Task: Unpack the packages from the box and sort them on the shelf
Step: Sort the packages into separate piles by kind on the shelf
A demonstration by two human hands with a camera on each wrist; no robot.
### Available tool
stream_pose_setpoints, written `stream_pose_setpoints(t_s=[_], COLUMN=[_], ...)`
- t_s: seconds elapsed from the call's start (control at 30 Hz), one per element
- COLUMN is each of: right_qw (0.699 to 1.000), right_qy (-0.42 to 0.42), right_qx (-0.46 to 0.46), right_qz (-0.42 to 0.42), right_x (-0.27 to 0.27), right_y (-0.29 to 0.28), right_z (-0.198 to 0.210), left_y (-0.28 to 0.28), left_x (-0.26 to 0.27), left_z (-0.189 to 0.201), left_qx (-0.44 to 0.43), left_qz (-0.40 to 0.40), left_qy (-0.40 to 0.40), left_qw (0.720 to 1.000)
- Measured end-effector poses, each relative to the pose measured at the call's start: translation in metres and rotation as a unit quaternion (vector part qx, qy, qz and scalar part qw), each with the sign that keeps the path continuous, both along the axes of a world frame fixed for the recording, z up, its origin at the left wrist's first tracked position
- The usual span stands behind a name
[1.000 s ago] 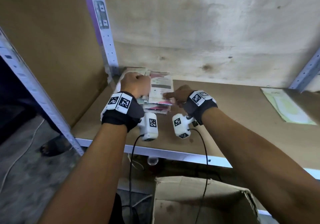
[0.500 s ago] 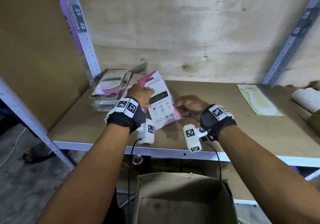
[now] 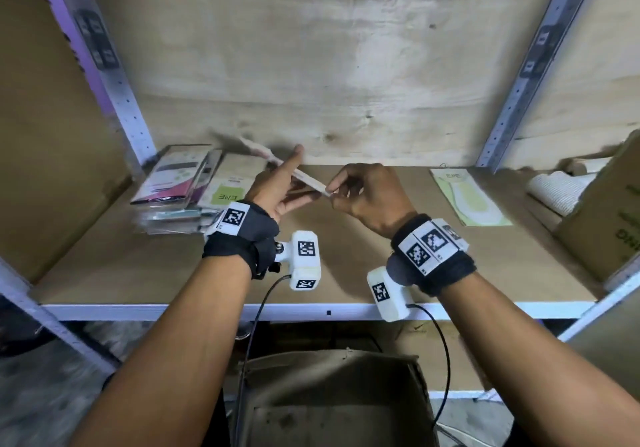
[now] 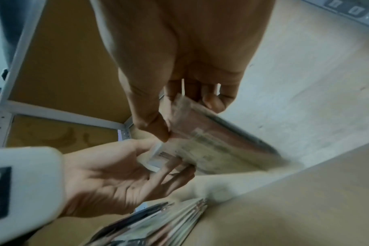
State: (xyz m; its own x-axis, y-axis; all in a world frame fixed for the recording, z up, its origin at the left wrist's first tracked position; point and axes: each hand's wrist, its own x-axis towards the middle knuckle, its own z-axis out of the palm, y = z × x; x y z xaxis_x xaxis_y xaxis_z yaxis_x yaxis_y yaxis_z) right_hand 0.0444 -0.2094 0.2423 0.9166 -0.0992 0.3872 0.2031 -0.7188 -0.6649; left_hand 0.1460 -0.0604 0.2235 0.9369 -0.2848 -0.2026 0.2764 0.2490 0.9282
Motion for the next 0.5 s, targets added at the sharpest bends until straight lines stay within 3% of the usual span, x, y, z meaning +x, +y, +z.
stream_pose_setpoints(t_s=[0.17, 0.3, 0.4, 0.5], right_qw=[1.000, 0.994, 0.982, 0.956], right_qy=[0.013, -0.012, 0.055, 0.142], right_qx=[-0.006, 0.055, 0.133, 0.249], right_qz=[0.009, -0.091, -0.119, -0.058], right_x=[-0.001, 0.008, 0.011, 0.009], right_y=[-0.011, -0.041, -0.065, -0.075], right_z=[-0.007, -0.022, -0.038, -0.053], left_y=[-0.014, -0.019, -0.023, -0.031], left_x=[-0.003, -0.006, -0.005, -0.004], left_z=[-0.008, -0.014, -0.018, -0.021], left_qx=[0.039, 0.103, 0.106, 0.103], left_qz=[0.038, 0.005, -0.057, -0.102], left_qy=[-0.005, -0.034, -0.035, -0.034], left_qw=[0.999, 0.994, 0.992, 0.989])
